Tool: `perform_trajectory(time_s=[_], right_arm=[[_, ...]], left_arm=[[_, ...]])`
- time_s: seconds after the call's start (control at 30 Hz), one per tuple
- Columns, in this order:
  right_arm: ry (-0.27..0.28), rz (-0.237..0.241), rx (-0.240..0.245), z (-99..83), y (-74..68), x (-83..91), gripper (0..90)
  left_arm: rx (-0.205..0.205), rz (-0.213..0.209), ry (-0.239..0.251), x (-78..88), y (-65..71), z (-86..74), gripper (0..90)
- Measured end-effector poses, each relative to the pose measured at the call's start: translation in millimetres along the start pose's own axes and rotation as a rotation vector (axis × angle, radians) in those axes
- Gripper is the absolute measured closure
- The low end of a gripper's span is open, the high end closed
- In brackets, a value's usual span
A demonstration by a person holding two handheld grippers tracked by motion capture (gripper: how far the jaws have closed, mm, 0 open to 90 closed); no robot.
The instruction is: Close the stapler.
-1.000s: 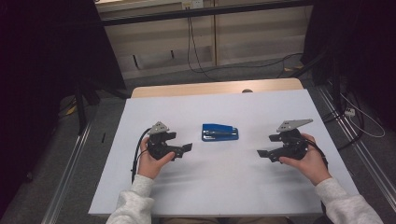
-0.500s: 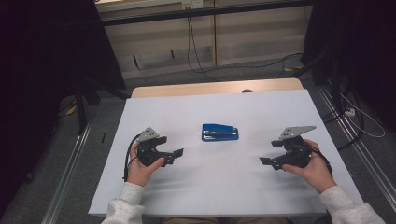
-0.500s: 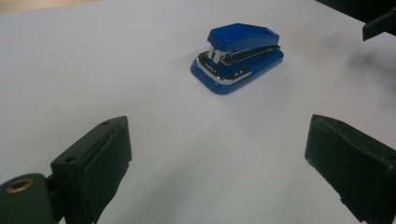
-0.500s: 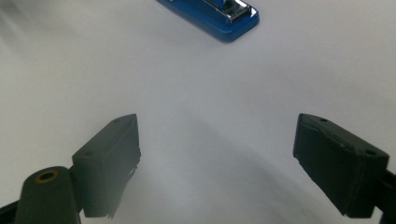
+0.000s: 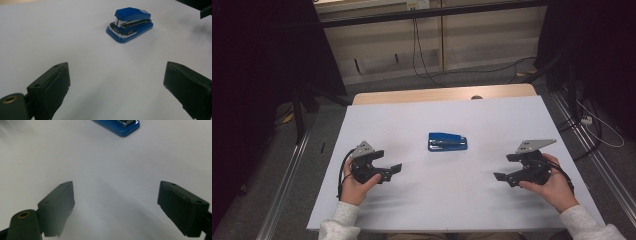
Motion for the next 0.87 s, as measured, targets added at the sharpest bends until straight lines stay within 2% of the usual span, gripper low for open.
perform_trajectory(time_s=[0.53,0.7,0.87], right_arm=[[0.004,-0.001,-0.003,-8.4,-4.4,10.5,13.1],[0.002,0.003,0.002,-8.6,-5.2,9.8,13.1],[0.001,0.005,0.007,-8.4,-5.5,8.9,13.1]], left_arm=[[0.017,0.052,0.006,33.1,-14.4,-18.8,7.1],[0.015,0.051,-0.009,37.6,-13.2,-27.2,7.1],[0.017,0.051,-0.005,37.9,-13.7,-27.7,7.1]])
Point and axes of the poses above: each handheld gripper's, and its own axes: x roughly backward along the jaws, z roughly out of its top, y roughly to its right, the point moved 9 cm from there along -x, roughly forward along the jaws, and after that the axes turned 1 degree about -x, right-handed, at the moved point
